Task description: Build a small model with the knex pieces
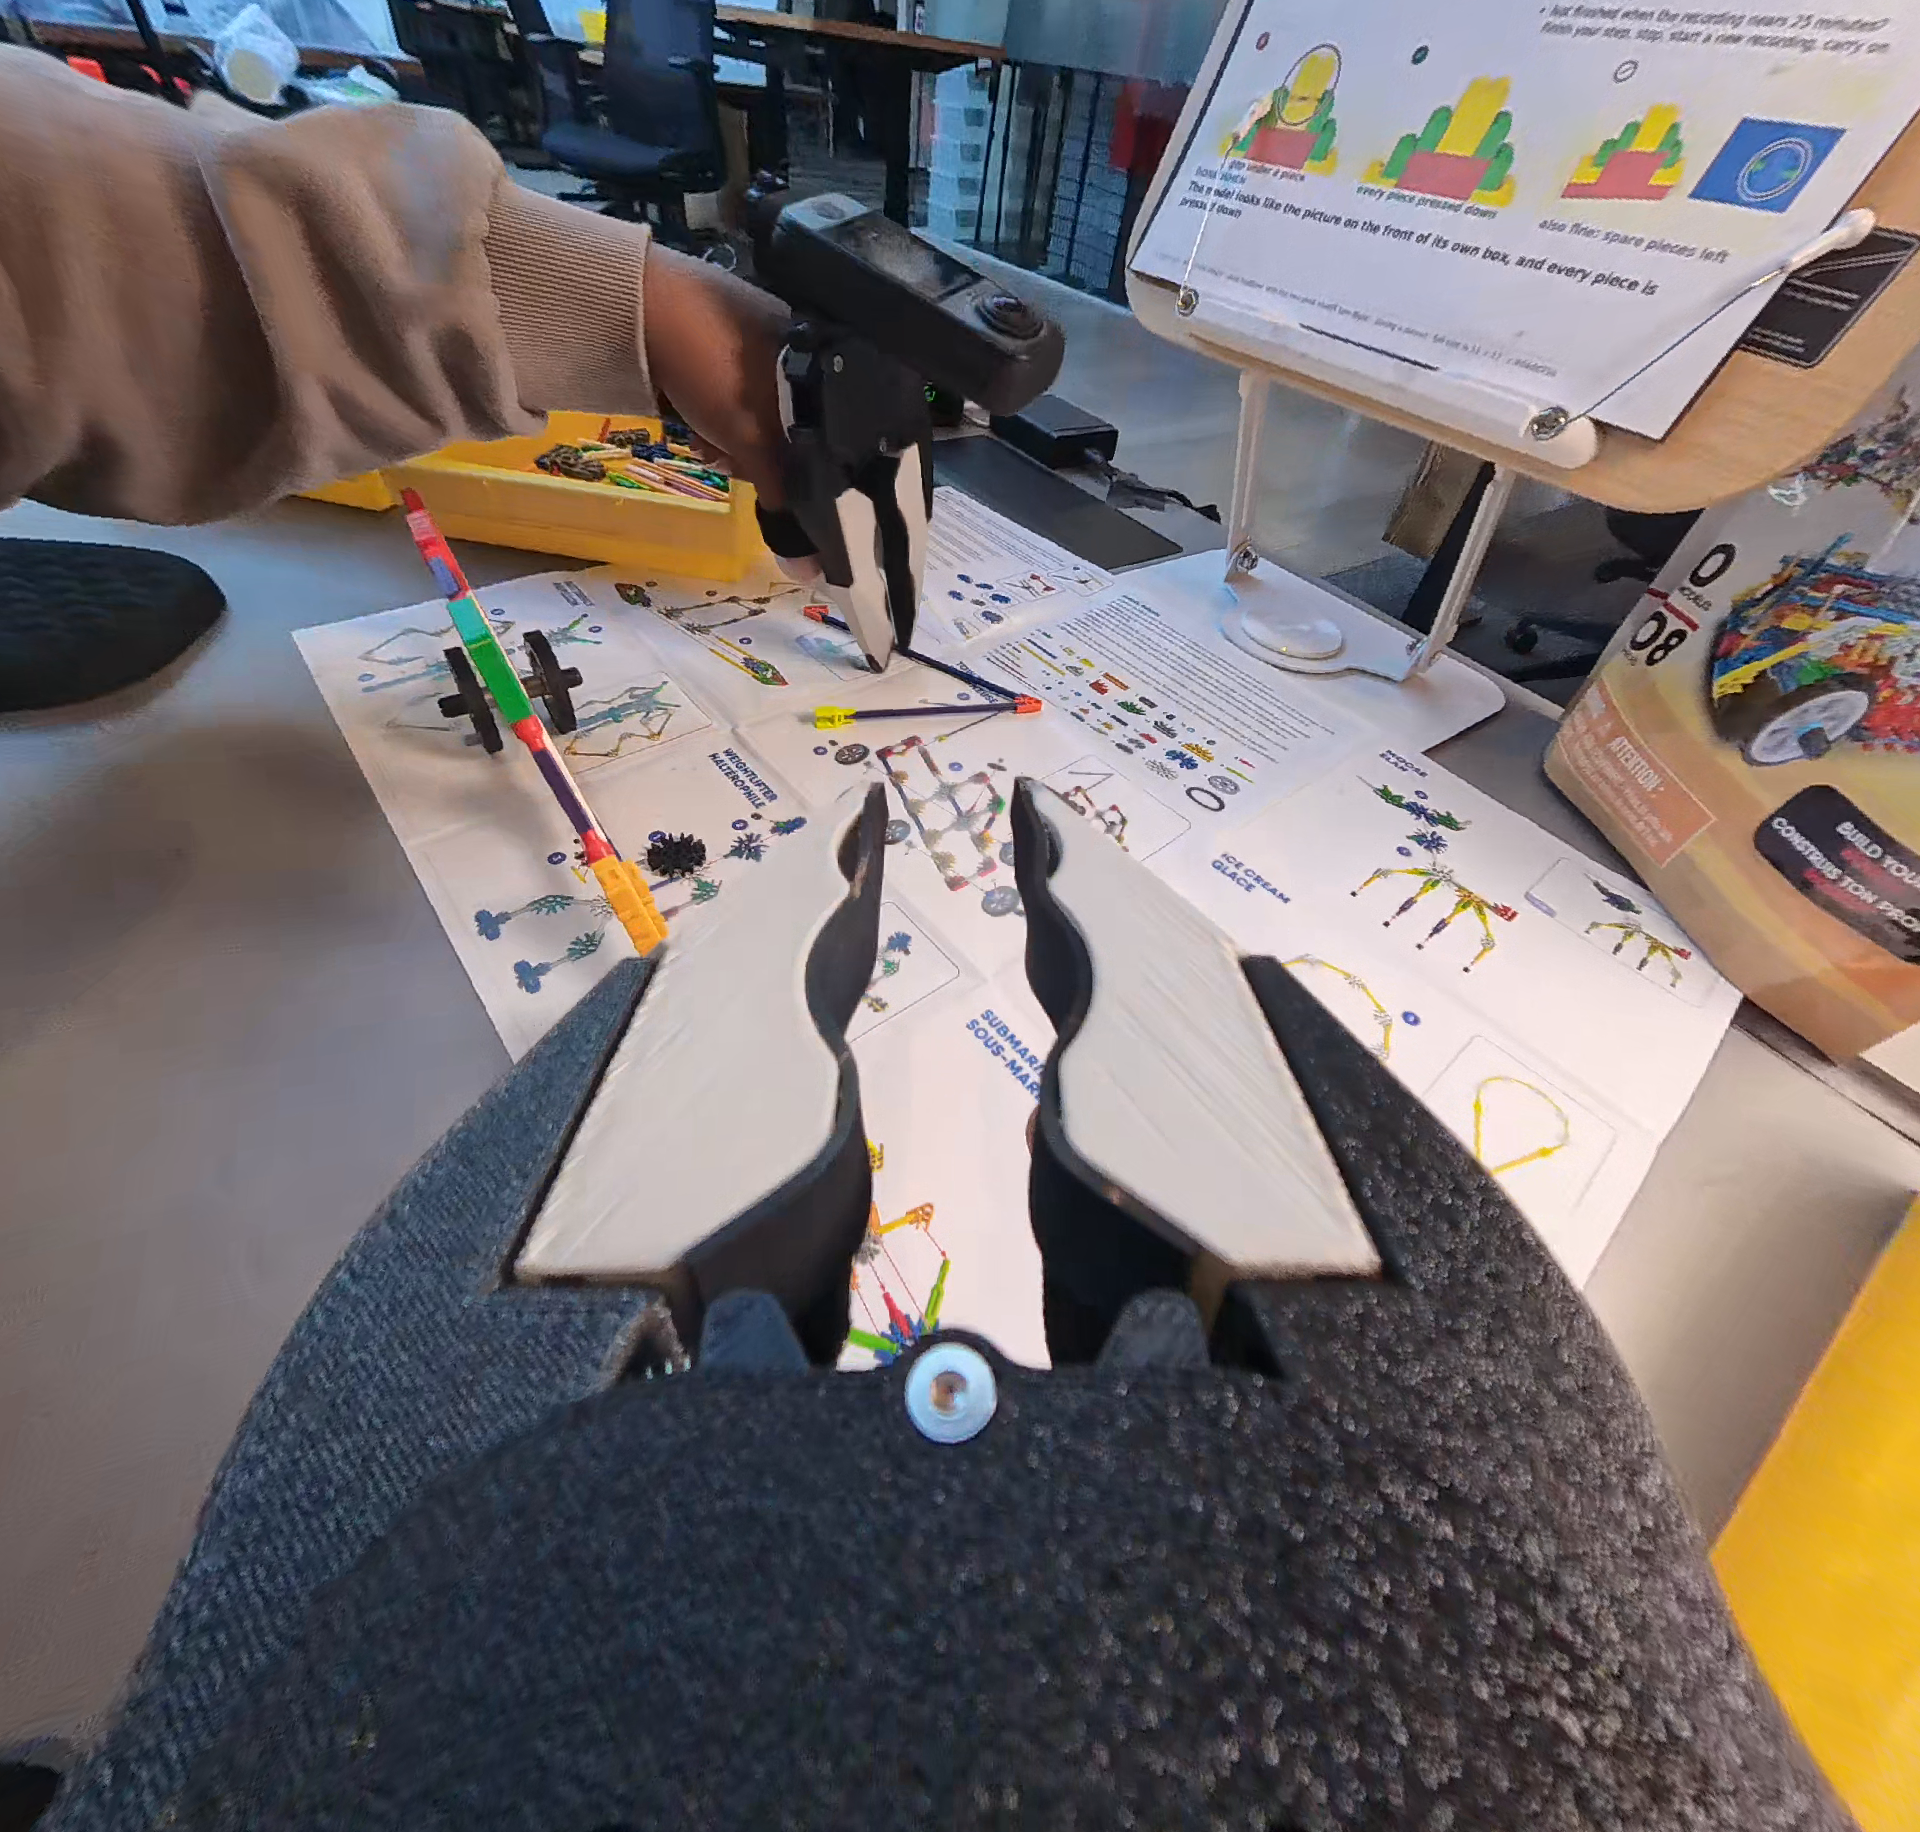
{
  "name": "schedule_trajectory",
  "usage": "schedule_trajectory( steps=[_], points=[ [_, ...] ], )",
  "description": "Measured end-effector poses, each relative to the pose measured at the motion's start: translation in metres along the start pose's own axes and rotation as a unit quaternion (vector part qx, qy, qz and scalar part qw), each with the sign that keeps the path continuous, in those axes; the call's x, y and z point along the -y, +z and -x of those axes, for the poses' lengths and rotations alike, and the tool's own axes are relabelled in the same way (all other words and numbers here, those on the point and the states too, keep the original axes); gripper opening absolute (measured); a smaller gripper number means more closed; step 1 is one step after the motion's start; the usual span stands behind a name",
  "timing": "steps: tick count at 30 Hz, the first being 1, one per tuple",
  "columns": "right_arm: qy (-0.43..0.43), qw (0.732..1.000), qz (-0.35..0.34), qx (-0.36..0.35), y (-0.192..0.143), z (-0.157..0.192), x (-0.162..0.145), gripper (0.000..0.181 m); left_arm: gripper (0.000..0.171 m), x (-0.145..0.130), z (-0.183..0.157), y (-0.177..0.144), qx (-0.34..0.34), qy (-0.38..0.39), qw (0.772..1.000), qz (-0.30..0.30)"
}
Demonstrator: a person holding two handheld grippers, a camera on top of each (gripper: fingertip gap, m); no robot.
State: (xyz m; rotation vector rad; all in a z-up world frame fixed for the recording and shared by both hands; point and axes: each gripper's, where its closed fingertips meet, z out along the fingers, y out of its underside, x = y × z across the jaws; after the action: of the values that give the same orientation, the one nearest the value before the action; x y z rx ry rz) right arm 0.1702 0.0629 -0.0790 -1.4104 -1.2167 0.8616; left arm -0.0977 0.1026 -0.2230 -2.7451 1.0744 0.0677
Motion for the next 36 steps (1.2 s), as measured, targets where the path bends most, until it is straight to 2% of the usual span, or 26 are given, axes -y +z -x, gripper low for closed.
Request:
schedule_trajectory(
  steps=[3, 7, 9, 11, 14, 19, 22, 24, 26, 29, 32, 34, 36],
  points=[
    [0.017, 1.000, -0.013, 0.004, -0.003, -0.002, -0.005, 0.021, 0.001, 0.002, -0.006, 0.002, -0.035, -0.012, 0.999, -0.011],
    [0.040, 0.999, -0.018, 0.006, 0.001, -0.007, -0.009, 0.021, 0.000, 0.002, -0.006, 0.002, -0.027, 0.006, 1.000, -0.009],
    [0.037, 0.999, -0.017, -0.001, 0.001, -0.009, -0.009, 0.021, 0.000, 0.009, -0.007, -0.004, -0.019, 0.011, 0.999, -0.034],
    [0.035, 0.999, -0.022, -0.005, -0.001, -0.009, -0.005, 0.021, 0.000, 0.020, -0.006, -0.023, 0.000, 0.015, 0.996, -0.083],
    [0.038, 0.999, -0.033, -0.015, -0.003, -0.012, 0.004, 0.021, 0.000, 0.036, -0.006, -0.070, 0.037, 0.021, 0.985, -0.165],
    [0.031, 0.999, -0.007, 0.010, 0.020, 0.009, 0.031, 0.022, 0.001, 0.040, -0.022, -0.159, 0.144, 0.058, 0.953, -0.260],
    [0.042, 0.997, 0.017, 0.060, 0.047, 0.042, 0.054, 0.036, 0.000, 0.036, -0.044, -0.202, 0.213, 0.076, 0.921, -0.318],
    [0.066, 0.994, 0.024, 0.082, 0.066, 0.061, 0.071, 0.045, 0.000, 0.028, -0.054, -0.225, 0.275, 0.082, 0.892, -0.350],
    [0.086, 0.990, 0.023, 0.107, 0.083, 0.080, 0.086, 0.044, 0.000, 0.016, -0.062, -0.238, 0.328, 0.089, 0.868, -0.362],
    [0.100, 0.986, 0.029, 0.134, 0.105, 0.104, 0.102, 0.038, 0.000, -0.002, -0.076, -0.243, 0.370, 0.094, 0.847, -0.371],
    [0.091, 0.984, 0.053, 0.145, 0.123, 0.119, 0.106, 0.022, 0.000, -0.017, -0.087, -0.242, 0.392, 0.103, 0.837, -0.368],
    [0.086, 0.978, 0.073, 0.174, 0.129, 0.134, 0.105, 0.001, 0.000, -0.025, -0.092, -0.242, 0.399, 0.105, 0.832, -0.372],
    [0.074, 0.974, 0.094, 0.192, 0.134, 0.145, 0.100, 0.000, 0.000, -0.034, -0.095, -0.242, 0.395, 0.100, 0.831, -0.378]
  ],
)
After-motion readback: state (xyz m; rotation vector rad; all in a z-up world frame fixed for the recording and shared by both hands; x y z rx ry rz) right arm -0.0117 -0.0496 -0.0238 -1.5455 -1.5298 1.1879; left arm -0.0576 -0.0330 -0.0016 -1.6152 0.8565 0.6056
